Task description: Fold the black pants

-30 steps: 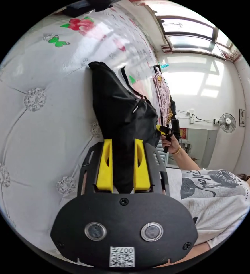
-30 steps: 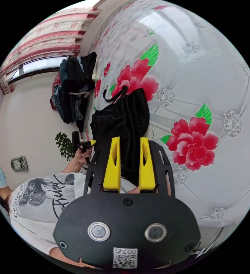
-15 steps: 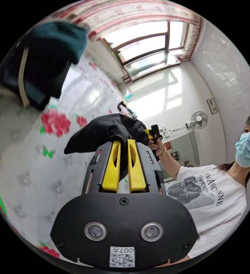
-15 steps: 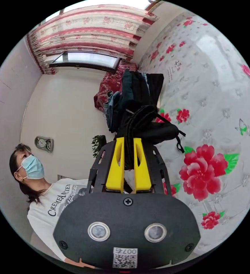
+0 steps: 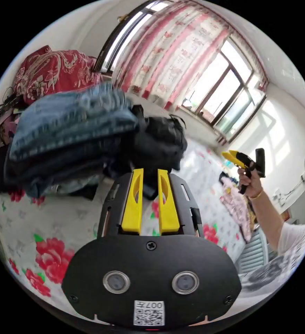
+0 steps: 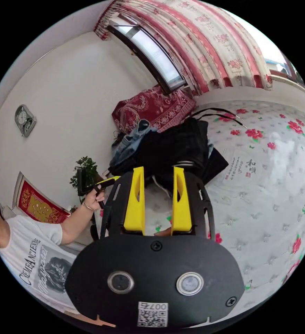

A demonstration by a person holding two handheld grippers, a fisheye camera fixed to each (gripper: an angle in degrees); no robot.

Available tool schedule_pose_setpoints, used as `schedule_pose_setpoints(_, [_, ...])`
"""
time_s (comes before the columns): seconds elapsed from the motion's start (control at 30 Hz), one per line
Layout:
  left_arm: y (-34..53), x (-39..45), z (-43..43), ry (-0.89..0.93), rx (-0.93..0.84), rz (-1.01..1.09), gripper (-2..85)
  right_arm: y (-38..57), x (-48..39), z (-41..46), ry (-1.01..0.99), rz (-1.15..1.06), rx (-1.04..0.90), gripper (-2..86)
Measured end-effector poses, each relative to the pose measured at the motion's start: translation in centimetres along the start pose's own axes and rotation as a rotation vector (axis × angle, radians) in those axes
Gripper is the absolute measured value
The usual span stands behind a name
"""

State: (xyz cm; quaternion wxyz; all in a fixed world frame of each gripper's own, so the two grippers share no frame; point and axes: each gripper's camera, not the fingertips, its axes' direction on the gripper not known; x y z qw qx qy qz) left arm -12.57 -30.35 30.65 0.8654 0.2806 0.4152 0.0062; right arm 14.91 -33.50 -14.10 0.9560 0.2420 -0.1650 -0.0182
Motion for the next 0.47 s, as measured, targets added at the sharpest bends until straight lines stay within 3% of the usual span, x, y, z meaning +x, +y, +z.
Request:
schedule_pose_setpoints(0.1, [11.1,4.5,6.2,-0.138,-0.211,0.075,0.6,12.0,1.7,4.9,0.158,0.065,-0.257,7.5])
schedule_pose_setpoints(0.27, [22.4,11.8,13.0,-0.104,-0.514,0.109,-0.9,27.7,2.0,5.0,0.421,0.166,-0.544,7.4])
schedule_pose_setpoints(0.33, [24.3,14.9,15.4,-0.099,-0.589,0.154,-0.9,30.8,1.4,3.9,0.536,0.167,-0.574,7.5])
schedule_pose_setpoints(0.4, [25.8,20.0,18.5,-0.146,-0.665,0.329,-1.0,33.1,0.5,2.0,0.651,0.188,-0.49,7.9])
schedule_pose_setpoints(0.47, [26.7,23.5,20.7,-0.166,-0.71,0.46,-1.0,34.2,0.9,1.8,0.634,0.239,-0.469,8.2])
